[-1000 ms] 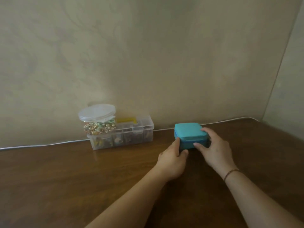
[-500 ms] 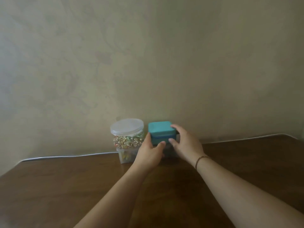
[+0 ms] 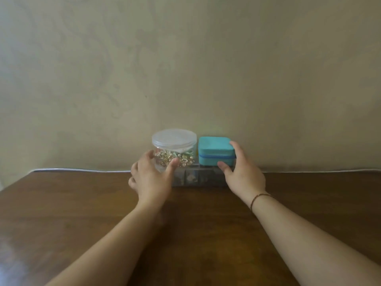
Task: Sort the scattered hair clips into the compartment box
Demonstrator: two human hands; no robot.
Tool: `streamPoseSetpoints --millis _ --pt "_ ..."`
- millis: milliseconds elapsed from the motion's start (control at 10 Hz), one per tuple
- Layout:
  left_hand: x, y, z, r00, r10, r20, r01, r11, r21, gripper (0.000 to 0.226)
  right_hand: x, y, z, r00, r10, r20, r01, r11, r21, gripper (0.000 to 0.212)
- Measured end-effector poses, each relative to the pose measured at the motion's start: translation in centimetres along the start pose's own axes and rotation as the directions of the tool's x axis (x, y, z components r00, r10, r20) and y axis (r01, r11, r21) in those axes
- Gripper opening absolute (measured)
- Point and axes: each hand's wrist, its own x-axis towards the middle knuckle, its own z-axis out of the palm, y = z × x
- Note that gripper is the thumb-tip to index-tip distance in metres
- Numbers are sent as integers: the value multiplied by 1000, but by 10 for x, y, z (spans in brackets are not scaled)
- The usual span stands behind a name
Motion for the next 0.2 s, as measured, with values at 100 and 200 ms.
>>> streamPoseSetpoints --millis 100,200 --pt "2 0 0 999 34 -2 -34 999 -10 75 3 -3 -2 1000 16 -2 -16 1000 21 64" --pt "-1 0 -6 998 33 51 -33 999 -17 84 -4 -5 -9 992 33 120 -40 997 60 80"
